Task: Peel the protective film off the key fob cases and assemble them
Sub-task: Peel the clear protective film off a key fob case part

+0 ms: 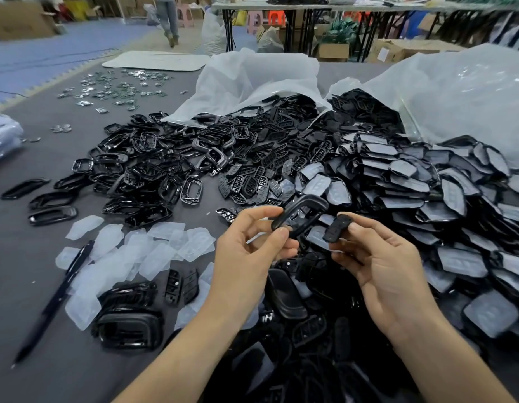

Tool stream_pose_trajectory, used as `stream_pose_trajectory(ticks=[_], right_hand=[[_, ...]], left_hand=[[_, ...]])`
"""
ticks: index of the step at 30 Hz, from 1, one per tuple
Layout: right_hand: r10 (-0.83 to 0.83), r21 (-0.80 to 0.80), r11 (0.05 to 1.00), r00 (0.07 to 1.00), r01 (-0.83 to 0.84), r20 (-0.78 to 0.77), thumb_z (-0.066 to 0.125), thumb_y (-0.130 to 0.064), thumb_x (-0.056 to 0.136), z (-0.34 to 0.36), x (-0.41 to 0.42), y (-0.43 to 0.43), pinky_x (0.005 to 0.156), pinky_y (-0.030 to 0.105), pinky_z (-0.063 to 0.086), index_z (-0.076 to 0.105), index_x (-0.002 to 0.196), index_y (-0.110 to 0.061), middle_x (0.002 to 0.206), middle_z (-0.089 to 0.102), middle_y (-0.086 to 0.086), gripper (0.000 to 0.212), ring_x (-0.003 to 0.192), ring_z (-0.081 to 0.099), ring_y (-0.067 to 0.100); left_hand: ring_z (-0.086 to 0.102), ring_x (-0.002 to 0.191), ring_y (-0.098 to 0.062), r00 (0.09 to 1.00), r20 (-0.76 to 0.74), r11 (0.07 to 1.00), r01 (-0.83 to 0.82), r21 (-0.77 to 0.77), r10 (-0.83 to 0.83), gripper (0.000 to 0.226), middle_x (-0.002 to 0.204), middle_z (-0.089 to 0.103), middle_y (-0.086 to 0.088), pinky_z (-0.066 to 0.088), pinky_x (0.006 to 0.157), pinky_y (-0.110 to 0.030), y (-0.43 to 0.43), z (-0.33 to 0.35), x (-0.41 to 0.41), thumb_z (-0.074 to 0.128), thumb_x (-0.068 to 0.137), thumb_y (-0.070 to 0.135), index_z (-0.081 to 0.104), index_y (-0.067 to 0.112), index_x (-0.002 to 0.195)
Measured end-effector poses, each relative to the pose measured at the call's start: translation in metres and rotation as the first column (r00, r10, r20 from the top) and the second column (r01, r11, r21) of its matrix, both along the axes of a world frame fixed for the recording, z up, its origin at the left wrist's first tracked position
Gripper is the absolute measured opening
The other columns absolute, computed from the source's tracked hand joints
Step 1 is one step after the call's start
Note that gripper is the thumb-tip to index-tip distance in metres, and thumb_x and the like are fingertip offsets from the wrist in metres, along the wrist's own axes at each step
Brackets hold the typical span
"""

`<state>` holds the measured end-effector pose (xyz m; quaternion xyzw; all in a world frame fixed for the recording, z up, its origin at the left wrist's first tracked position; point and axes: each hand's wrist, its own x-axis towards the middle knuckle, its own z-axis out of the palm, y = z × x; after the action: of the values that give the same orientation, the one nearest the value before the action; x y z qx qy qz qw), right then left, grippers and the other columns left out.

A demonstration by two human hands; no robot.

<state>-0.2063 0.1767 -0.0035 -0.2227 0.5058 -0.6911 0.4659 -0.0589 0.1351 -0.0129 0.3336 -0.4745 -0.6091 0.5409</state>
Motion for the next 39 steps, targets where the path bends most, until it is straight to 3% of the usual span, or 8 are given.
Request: stream_pose_trajectory(ticks=[12, 22, 25, 27, 31, 35, 37, 39], right_hand=[[-0.003, 0.02, 1.0, 0.999, 0.002, 0.036, 0.048, -0.001, 0.095, 0.003, 0.0, 0.002, 0.046, 0.02, 0.051, 0.066, 0.089, -0.005, 0.066, 0.071, 0.006, 0.019, 0.065, 0.072, 0.024], [0.131, 0.081, 0.988, 0.991, -0.131, 0.007, 0.049, 0.001, 0.094, 0.002, -0.001, 0.001, 0.05, 0.022, 0.054, 0.072, 0.079, -0.008, 0.078, 0.074, 0.01, 0.029, 0.06, 0.07, 0.02], [0.223, 0.098, 0.97, 0.975, -0.221, -0.013, 0.055, -0.001, 0.089, 0.002, -0.001, 0.002, 0.05, 0.023, 0.054, 0.073, 0.082, -0.006, 0.081, 0.073, 0.014, 0.02, 0.064, 0.071, 0.024], [0.307, 0.124, 0.945, 0.951, -0.301, -0.028, 0.062, -0.005, 0.078, 0.005, -0.003, 0.003, 0.051, 0.022, 0.055, 0.074, 0.082, -0.004, 0.08, 0.073, 0.017, 0.012, 0.064, 0.071, 0.025], [0.414, 0.169, 0.902, 0.907, -0.397, -0.074, 0.066, -0.009, 0.066, 0.011, -0.01, 0.006, 0.051, 0.021, 0.054, 0.077, 0.071, -0.006, 0.076, 0.072, 0.017, 0.012, 0.064, 0.071, 0.024], [0.462, 0.157, 0.879, 0.885, -0.45, -0.052, 0.064, -0.018, 0.071, 0.013, -0.005, 0.007, 0.053, 0.022, 0.054, 0.077, 0.072, -0.008, 0.076, 0.072, 0.015, 0.016, 0.066, 0.069, 0.018], [0.465, 0.164, 0.877, 0.883, -0.451, -0.06, 0.066, -0.028, 0.071, 0.014, -0.004, 0.008, 0.055, 0.023, 0.055, 0.078, 0.073, -0.009, 0.079, 0.073, 0.015, 0.022, 0.067, 0.069, 0.019], [0.459, 0.17, 0.881, 0.885, -0.442, -0.08, 0.07, -0.028, 0.065, 0.014, -0.003, 0.008, 0.057, 0.025, 0.056, 0.077, 0.078, -0.005, 0.083, 0.073, 0.017, 0.027, 0.07, 0.071, 0.021]], left_hand=[[0.068, 0.065, -0.013, 0.999, 0.033, 1.0, 0.011, 0.006, -0.011, 0.025, 0.078, 0.063, -0.005, 0.055, 0.06, -0.021, 0.001, 0.001, 0.0, 0.055, 0.089, -0.009, 0.066, 0.012, 0.097], [0.07, 0.076, -0.014, 0.995, 0.064, 0.997, 0.074, -0.006, -0.074, 0.026, 0.084, 0.069, -0.01, 0.057, 0.065, -0.022, 0.001, 0.0, 0.001, 0.051, 0.093, -0.004, 0.07, 0.012, 0.1], [0.07, 0.072, -0.015, 0.988, 0.121, 0.995, 0.094, -0.023, -0.091, 0.028, 0.079, 0.07, -0.006, 0.057, 0.065, -0.022, 0.0, -0.001, 0.003, 0.051, 0.094, -0.003, 0.071, 0.016, 0.101], [0.069, 0.066, -0.013, 0.977, 0.202, 0.993, 0.09, -0.081, -0.073, 0.031, 0.084, 0.07, -0.014, 0.055, 0.064, -0.019, -0.002, 0.001, 0.007, 0.052, 0.094, -0.003, 0.071, 0.019, 0.103], [0.068, 0.062, -0.01, 0.939, 0.34, 0.981, 0.11, -0.161, -0.05, 0.033, 0.087, 0.068, -0.008, 0.056, 0.066, -0.019, -0.009, 0.004, 0.017, 0.055, 0.093, -0.001, 0.071, 0.025, 0.106], [0.066, 0.06, -0.008, 0.91, 0.412, 0.974, 0.129, -0.185, -0.042, 0.031, 0.093, 0.061, -0.028, 0.056, 0.067, -0.02, -0.009, 0.003, 0.016, 0.057, 0.092, -0.002, 0.07, 0.019, 0.11], [0.066, 0.057, -0.008, 0.905, 0.425, 0.969, 0.111, -0.221, -0.006, 0.033, 0.089, 0.063, -0.025, 0.052, 0.063, -0.014, -0.008, 0.003, 0.015, 0.058, 0.091, -0.002, 0.07, 0.025, 0.105], [0.068, 0.058, -0.009, 0.896, 0.442, 0.959, 0.092, -0.268, 0.038, 0.035, 0.087, 0.067, -0.01, 0.052, 0.062, -0.014, -0.007, 0.002, 0.016, 0.06, 0.09, -0.001, 0.07, 0.031, 0.101]])
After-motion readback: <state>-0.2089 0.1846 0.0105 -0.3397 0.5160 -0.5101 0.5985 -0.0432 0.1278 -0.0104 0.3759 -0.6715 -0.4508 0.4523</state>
